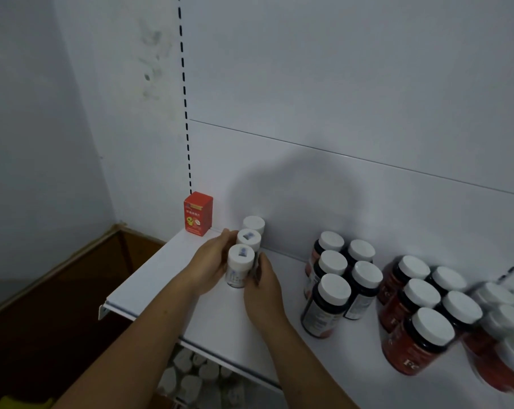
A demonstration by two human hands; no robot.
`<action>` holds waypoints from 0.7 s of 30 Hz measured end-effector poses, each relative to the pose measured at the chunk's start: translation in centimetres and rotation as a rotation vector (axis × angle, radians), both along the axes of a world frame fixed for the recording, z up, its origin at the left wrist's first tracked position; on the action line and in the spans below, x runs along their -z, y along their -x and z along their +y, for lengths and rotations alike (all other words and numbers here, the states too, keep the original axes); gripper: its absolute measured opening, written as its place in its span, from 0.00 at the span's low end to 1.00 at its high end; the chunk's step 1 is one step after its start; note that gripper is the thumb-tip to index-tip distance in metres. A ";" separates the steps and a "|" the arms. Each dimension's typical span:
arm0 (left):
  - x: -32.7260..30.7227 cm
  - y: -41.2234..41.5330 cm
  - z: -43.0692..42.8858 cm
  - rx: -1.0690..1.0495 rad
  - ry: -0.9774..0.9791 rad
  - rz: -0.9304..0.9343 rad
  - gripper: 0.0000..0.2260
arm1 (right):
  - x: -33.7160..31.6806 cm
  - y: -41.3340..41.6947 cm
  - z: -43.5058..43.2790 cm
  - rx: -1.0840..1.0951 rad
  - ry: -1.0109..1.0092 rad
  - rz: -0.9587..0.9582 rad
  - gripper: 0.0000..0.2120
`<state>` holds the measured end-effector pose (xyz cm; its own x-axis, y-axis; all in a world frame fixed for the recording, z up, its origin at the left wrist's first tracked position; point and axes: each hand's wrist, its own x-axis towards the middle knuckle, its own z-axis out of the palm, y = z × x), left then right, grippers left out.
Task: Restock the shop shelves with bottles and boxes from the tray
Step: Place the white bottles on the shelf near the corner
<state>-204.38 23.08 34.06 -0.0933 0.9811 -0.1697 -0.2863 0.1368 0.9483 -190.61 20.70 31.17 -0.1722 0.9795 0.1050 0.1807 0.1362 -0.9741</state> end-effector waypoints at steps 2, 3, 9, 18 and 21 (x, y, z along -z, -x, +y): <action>0.4 -0.1 0.2 -0.008 -0.020 0.064 0.18 | 0.3 0.1 0.2 0.010 0.005 -0.003 0.23; 0.6 -0.1 0.2 -0.012 -0.036 0.102 0.17 | 0.4 0.1 0.3 0.008 0.001 -0.003 0.22; 1.3 0.0 0.4 -0.013 -0.100 0.209 0.14 | 0.5 -0.2 0.6 -0.038 -0.002 -0.002 0.24; 1.4 -0.1 0.2 -0.059 -0.119 0.236 0.14 | 0.9 -0.2 0.8 -0.048 0.004 0.017 0.26; 1.7 -0.1 0.5 -0.088 -0.095 0.214 0.14 | 1.2 0.0 0.9 -0.043 0.022 0.014 0.26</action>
